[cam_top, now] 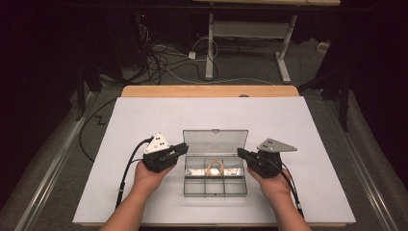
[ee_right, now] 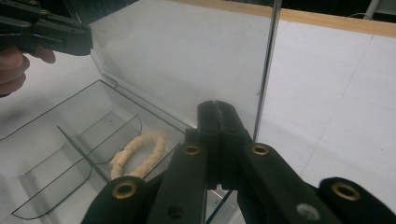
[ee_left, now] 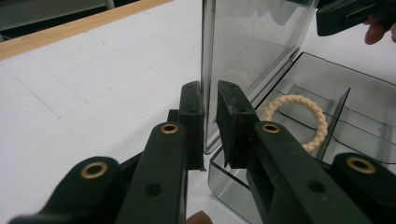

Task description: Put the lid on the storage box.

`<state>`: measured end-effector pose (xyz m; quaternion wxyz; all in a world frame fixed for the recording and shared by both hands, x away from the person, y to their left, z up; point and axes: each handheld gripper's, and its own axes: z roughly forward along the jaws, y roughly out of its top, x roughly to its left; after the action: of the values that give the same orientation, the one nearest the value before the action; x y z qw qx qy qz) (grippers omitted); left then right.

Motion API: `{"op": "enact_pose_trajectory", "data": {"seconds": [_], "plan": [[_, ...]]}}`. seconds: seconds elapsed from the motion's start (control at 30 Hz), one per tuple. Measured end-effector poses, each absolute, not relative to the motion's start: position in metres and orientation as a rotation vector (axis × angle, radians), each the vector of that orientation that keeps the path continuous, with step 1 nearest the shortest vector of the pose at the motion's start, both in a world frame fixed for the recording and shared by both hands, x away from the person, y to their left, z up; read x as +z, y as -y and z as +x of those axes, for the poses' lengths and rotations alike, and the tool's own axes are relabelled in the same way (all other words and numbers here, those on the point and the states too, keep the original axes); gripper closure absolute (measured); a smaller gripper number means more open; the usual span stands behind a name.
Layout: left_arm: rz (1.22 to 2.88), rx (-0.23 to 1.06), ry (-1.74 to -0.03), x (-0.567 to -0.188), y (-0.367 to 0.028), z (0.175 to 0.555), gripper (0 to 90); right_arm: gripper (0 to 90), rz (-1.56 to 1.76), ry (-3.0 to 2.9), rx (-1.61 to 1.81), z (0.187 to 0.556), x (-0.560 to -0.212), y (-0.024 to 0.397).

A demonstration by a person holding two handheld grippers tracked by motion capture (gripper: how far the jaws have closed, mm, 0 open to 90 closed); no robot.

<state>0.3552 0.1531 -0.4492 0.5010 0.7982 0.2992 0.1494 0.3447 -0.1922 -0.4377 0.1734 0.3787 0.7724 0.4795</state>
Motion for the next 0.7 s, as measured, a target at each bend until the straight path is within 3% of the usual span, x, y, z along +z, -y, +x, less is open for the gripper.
{"op": "enact_pose_trajectory", "data": {"seconds": [0.7], "plan": [[1.941, 0.374, -0.717, -0.448, -0.154, 0.345, 77.6, 90.0, 1.064, -2.187, 1.366, 0.333, -0.434, 0.191]]}}
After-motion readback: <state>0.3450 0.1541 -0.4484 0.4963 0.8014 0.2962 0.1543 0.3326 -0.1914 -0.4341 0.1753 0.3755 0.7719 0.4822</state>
